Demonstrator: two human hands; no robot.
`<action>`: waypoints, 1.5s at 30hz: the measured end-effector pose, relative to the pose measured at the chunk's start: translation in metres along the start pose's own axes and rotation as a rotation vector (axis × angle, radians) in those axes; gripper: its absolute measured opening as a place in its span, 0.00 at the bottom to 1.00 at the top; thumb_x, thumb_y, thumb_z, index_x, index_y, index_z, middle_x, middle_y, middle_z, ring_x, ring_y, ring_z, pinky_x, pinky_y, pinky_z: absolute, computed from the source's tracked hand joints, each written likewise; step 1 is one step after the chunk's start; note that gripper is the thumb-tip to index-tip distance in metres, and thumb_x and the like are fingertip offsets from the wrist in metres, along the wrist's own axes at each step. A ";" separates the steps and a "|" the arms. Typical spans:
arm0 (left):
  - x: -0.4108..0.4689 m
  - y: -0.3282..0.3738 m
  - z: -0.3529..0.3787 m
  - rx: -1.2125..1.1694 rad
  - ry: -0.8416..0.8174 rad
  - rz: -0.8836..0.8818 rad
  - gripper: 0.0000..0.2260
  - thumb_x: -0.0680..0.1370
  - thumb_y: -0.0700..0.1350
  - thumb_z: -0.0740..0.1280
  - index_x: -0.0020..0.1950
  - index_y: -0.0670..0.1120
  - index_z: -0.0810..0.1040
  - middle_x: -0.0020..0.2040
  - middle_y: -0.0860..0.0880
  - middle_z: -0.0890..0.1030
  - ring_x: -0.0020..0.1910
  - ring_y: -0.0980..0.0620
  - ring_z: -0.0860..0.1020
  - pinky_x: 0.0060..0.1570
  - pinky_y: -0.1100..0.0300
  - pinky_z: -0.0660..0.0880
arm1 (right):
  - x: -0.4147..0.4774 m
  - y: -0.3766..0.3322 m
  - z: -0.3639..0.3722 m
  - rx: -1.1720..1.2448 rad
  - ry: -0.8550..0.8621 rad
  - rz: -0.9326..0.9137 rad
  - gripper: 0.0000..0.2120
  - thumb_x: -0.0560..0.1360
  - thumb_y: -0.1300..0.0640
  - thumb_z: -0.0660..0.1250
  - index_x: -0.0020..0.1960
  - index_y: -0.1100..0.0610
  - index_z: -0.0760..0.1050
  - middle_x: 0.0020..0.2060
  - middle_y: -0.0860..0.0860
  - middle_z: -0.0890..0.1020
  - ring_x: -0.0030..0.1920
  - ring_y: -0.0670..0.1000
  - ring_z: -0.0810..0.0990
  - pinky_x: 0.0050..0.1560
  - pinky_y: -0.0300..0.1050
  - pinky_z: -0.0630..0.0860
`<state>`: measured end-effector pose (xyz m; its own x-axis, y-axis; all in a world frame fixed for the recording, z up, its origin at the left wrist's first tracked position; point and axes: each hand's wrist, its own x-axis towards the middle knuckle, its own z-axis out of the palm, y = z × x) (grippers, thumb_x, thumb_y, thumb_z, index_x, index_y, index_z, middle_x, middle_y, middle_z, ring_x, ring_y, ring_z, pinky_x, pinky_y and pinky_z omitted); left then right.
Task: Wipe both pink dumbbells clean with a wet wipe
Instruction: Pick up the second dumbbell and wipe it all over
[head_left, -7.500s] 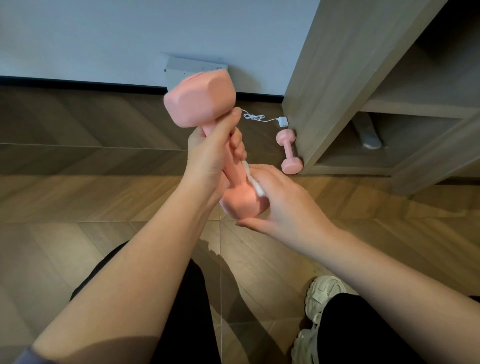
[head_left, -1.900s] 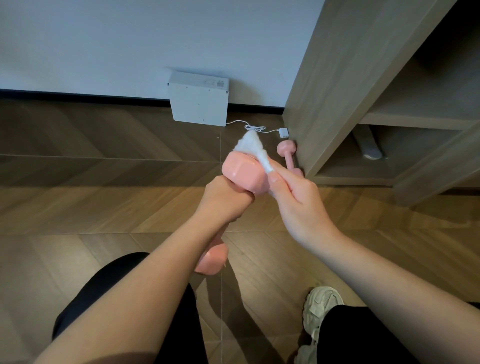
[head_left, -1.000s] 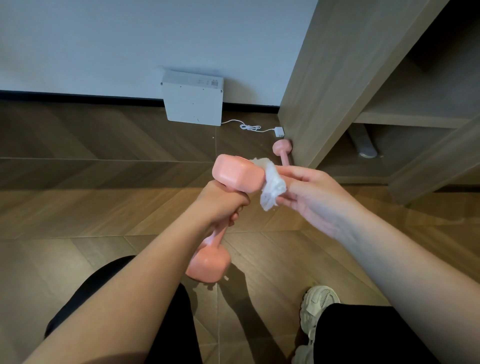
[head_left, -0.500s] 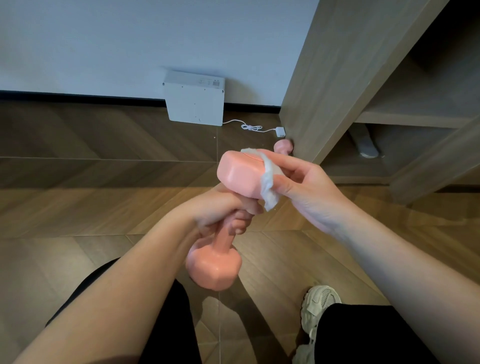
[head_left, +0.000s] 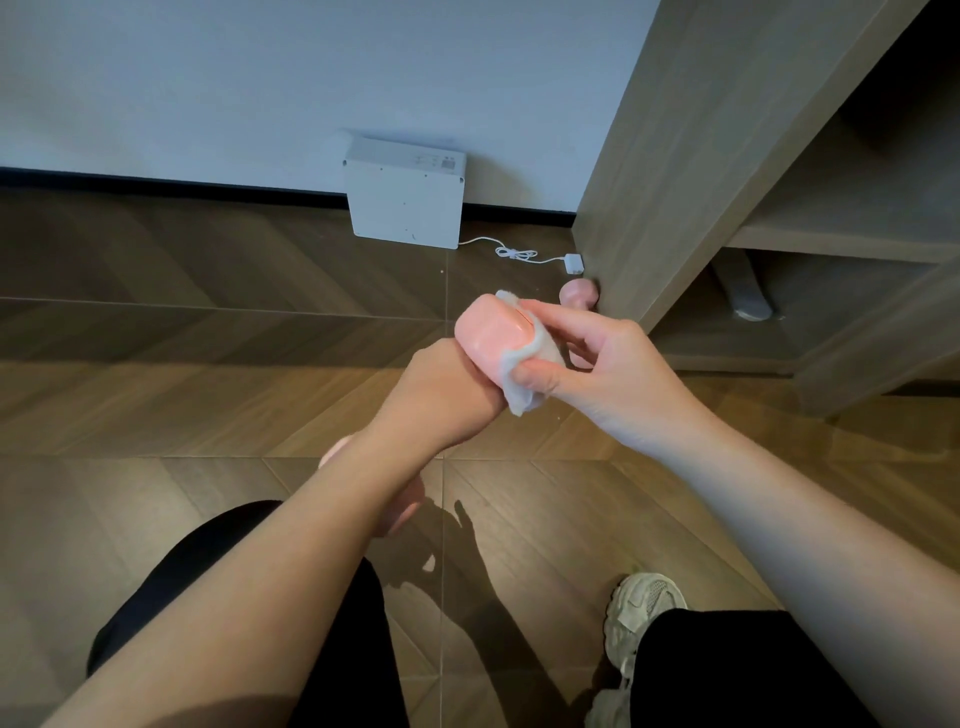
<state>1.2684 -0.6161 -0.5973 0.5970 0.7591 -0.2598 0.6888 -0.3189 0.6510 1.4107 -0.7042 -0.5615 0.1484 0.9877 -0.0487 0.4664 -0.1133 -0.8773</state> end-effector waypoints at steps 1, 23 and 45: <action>0.000 -0.001 -0.002 0.099 0.005 0.037 0.11 0.79 0.46 0.64 0.37 0.50 0.67 0.33 0.53 0.70 0.32 0.55 0.70 0.34 0.62 0.67 | 0.000 0.003 0.001 -0.008 0.007 -0.015 0.34 0.68 0.39 0.72 0.72 0.47 0.70 0.55 0.27 0.75 0.61 0.26 0.69 0.59 0.24 0.66; -0.012 0.007 0.023 0.516 0.342 0.285 0.09 0.74 0.44 0.63 0.53 0.47 0.69 0.42 0.48 0.81 0.38 0.42 0.79 0.30 0.57 0.58 | 0.015 -0.001 0.003 0.037 0.167 0.352 0.23 0.80 0.48 0.61 0.51 0.70 0.75 0.38 0.54 0.74 0.42 0.49 0.74 0.44 0.45 0.67; 0.002 0.002 -0.004 -1.046 -0.060 -0.122 0.11 0.74 0.31 0.65 0.35 0.43 0.72 0.21 0.51 0.66 0.20 0.55 0.63 0.24 0.64 0.62 | 0.006 0.011 0.008 0.669 0.223 0.395 0.17 0.83 0.55 0.59 0.65 0.66 0.73 0.75 0.54 0.65 0.60 0.54 0.81 0.65 0.54 0.74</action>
<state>1.2697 -0.6129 -0.5934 0.5863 0.7147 -0.3815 0.0649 0.4280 0.9015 1.4097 -0.6990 -0.5758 0.3966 0.8354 -0.3805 -0.2675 -0.2914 -0.9185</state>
